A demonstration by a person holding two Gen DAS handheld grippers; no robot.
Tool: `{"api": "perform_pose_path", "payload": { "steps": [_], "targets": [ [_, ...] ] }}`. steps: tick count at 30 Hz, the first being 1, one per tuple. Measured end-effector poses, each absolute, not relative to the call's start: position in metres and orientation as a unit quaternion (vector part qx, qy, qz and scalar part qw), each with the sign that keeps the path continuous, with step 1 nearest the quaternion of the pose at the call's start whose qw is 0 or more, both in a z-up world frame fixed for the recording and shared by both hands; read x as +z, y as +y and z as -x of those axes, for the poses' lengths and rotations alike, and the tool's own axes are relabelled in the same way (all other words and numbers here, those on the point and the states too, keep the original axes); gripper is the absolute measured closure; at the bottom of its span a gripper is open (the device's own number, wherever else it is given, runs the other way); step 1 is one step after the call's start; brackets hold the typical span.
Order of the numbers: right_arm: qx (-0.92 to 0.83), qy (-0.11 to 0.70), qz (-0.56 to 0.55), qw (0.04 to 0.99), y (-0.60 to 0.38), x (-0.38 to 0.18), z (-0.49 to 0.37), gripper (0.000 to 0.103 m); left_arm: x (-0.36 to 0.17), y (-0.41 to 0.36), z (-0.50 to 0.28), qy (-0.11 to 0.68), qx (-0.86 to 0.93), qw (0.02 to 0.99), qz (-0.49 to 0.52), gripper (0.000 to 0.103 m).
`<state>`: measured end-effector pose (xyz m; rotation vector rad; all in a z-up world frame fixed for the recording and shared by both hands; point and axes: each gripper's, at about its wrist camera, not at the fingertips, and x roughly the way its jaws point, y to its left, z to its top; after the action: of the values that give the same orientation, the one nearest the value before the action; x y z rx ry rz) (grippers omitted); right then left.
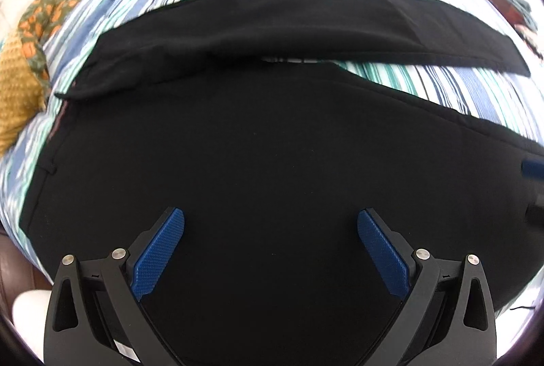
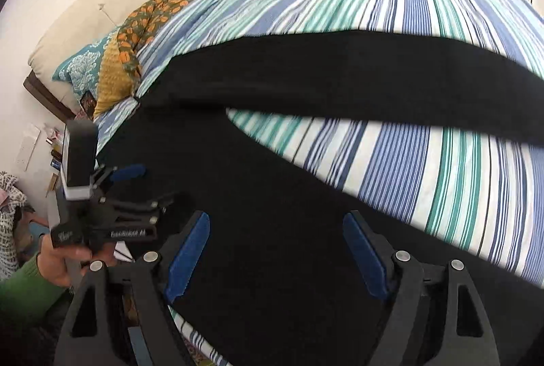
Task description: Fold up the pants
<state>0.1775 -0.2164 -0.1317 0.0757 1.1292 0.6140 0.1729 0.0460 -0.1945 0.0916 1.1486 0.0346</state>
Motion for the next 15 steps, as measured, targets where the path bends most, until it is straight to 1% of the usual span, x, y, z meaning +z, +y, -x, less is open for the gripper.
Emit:
{"api": "perform_pose_path", "payload": {
  "steps": [2, 4, 7, 9, 11, 12, 15],
  "targets": [
    [0.268, 0.551, -0.035, 0.79, -0.225, -0.149, -0.159, 0.022, -0.18, 0.046, -0.176, 0.524, 0.014, 0.851, -0.041, 0.001],
    [0.254, 0.56, -0.04, 0.788, -0.233, -0.155, -0.146, 0.023, -0.163, 0.054, -0.187, 0.499, 0.021, 0.866, -0.038, 0.001],
    [0.246, 0.545, -0.029, 0.801, -0.24, -0.141, -0.159, 0.022, -0.144, 0.079, -0.218, 0.468, 0.065, 0.88, -0.036, 0.001],
    [0.246, 0.526, -0.017, 0.814, -0.235, -0.123, -0.186, 0.022, -0.139, 0.108, -0.243, 0.448, 0.106, 0.888, -0.018, 0.001],
    [0.252, 0.507, -0.005, 0.824, -0.223, -0.102, -0.219, 0.022, -0.146, 0.136, -0.26, 0.434, 0.155, 0.888, -0.014, 0.001],
    [0.261, 0.499, 0.001, 0.827, -0.214, -0.093, -0.236, 0.02, -0.155, 0.15, -0.267, 0.433, 0.187, 0.881, -0.016, 0.001],
    [0.286, 0.49, 0.013, 0.824, -0.179, -0.081, -0.293, 0.017, -0.185, 0.186, -0.267, 0.454, 0.234, 0.86, 0.005, 0.001]
  ]
}}
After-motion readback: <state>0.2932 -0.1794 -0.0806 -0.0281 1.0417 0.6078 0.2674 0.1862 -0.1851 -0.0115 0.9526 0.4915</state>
